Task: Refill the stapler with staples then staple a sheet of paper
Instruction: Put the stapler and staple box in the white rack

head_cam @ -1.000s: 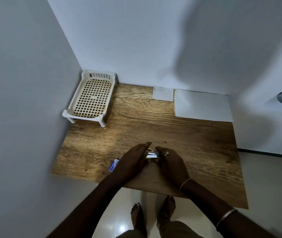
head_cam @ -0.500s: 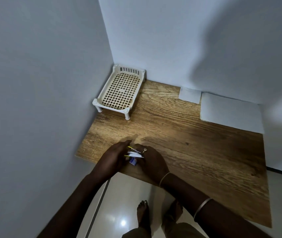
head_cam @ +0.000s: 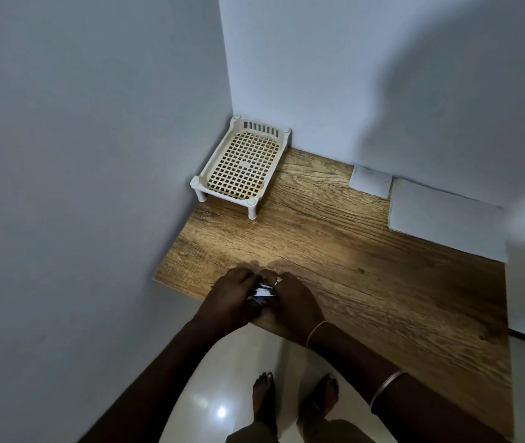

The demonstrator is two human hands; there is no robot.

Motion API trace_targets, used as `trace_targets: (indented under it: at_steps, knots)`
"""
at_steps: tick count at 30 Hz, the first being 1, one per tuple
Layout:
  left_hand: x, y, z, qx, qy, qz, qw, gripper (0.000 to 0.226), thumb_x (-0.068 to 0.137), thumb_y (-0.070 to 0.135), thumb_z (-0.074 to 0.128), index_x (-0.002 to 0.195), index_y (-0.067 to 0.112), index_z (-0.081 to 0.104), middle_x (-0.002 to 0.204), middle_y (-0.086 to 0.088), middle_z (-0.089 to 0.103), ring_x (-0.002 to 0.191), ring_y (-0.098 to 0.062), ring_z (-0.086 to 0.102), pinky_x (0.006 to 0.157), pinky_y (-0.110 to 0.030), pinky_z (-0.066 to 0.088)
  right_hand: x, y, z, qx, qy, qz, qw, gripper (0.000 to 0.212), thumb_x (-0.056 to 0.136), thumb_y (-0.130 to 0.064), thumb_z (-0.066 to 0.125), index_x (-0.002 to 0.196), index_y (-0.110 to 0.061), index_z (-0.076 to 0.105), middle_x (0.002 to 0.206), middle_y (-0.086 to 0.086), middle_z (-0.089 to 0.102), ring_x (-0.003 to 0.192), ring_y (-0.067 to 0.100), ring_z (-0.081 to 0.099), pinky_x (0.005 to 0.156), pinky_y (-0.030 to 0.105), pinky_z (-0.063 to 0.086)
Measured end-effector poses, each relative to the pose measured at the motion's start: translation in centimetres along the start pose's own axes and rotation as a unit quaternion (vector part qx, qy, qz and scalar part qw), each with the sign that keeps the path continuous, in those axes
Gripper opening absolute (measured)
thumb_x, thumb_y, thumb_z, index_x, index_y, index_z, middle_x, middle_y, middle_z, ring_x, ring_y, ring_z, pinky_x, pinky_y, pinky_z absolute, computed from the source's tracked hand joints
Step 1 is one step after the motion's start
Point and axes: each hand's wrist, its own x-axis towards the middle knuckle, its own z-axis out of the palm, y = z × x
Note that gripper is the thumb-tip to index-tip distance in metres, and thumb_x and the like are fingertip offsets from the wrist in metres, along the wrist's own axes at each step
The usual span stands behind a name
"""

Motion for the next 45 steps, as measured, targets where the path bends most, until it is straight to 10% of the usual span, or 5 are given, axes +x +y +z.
trace_targets:
  at_steps: [4,13,23,41,45]
  knots:
    - [0.5,0.8,0.1,0.013,0.017,0.002,1.0,0.036,0.078,0.027,0.075,0.11,0.011,0.068,0.104,-0.01,0.069,0.096,-0.032,0.062,0.078,-0.041,0.05,0.5,0.6,-0.4,-0.045,-0.007,-0.046,0.998,0.064,0.074,-0.014,0.08,0.134,-0.016,0.058,0.094,0.006,0.071,0.086,0.026,0.066,0.062,0.029,0.05]
    - [0.4,0.5,0.6,-0.116,0.044,-0.103,0.987,0.068,0.081,0.019,0.077,0.143,0.016,0.049,0.125,-0.004,0.068,0.111,-0.02,0.064,0.088,-0.021,0.044,2.1,1.8,-1.8,-0.052,-0.069,-0.06,0.994,0.071,0.09,-0.02,0.062,0.154,-0.024,0.031,0.114,0.01,0.063,0.104,0.028,0.062,0.08,0.038,0.053]
    - [1.3,0.5,-0.3,-0.161,0.006,-0.159,0.974,0.079,0.081,0.011,0.079,0.149,0.025,0.042,0.125,-0.007,0.07,0.11,-0.021,0.068,0.09,-0.042,0.056,2.8,2.8,-1.9,-0.018,-0.09,-0.046,0.995,0.068,0.093,-0.021,0.06,0.155,-0.02,0.033,0.119,0.015,0.067,0.109,0.032,0.062,0.089,0.039,0.049]
    - [3.5,4.6,0.3,-0.247,0.085,-0.159,0.952,0.082,0.075,0.014,0.089,0.143,0.031,0.047,0.11,0.009,0.071,0.1,-0.002,0.07,0.085,-0.018,0.057,2.1,7.0,-5.5,0.333,-0.015,0.09,0.938,0.086,0.066,-0.012,0.092,0.14,-0.024,0.05,0.121,-0.007,0.067,0.108,0.0,0.065,0.092,0.022,0.057]
    - [4.6,6.0,-0.7,-0.221,0.089,-0.145,0.96,0.081,0.077,0.014,0.087,0.145,0.032,0.045,0.113,0.01,0.071,0.103,0.002,0.066,0.09,-0.021,0.056,2.2,7.9,-7.1,0.421,0.014,0.122,0.899,0.057,0.081,-0.025,0.082,0.132,-0.022,0.056,0.114,-0.003,0.072,0.105,0.007,0.07,0.091,0.028,0.058]
